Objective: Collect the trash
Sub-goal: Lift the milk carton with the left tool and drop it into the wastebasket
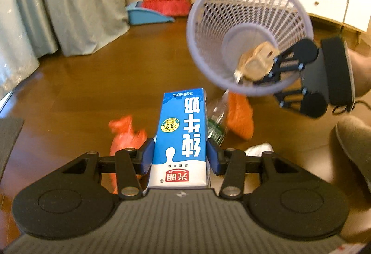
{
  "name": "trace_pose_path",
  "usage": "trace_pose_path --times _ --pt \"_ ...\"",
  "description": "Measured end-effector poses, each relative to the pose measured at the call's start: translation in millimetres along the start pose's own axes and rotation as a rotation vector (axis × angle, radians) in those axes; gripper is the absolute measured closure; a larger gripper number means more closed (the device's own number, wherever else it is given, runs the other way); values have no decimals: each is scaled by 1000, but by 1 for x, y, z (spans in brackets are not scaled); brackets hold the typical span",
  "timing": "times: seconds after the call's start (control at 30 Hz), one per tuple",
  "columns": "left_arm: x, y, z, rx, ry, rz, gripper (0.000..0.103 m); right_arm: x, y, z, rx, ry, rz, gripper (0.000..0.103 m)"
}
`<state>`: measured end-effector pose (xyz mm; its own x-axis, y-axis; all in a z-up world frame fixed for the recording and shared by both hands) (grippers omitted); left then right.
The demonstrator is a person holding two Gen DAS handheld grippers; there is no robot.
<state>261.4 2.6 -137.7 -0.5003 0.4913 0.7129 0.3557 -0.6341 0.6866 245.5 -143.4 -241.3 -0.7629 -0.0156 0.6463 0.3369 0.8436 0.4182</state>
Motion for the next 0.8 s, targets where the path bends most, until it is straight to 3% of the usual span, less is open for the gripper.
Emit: trace_pose_path --times 0.57,0.8 --pt "-48 104 -38 -125 -80 -129 61 5 -3 2 -9 5 -7 101" --pt "-83 144 -56 -110 -121 -176 59 5 -2 -2 -19 9 -10 102"
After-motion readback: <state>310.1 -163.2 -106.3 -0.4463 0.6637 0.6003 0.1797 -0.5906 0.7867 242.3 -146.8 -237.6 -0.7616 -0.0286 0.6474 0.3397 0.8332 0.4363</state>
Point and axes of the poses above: each gripper's, at about its wrist camera, not at the fingertips, and x roughly against the way its jaws point, z to its left, y to its top, the point moved 3 cm from there along -x, roughly the way its jaws point, and after that the axes turned 6 degrees about -x, right-handed, at the moved point
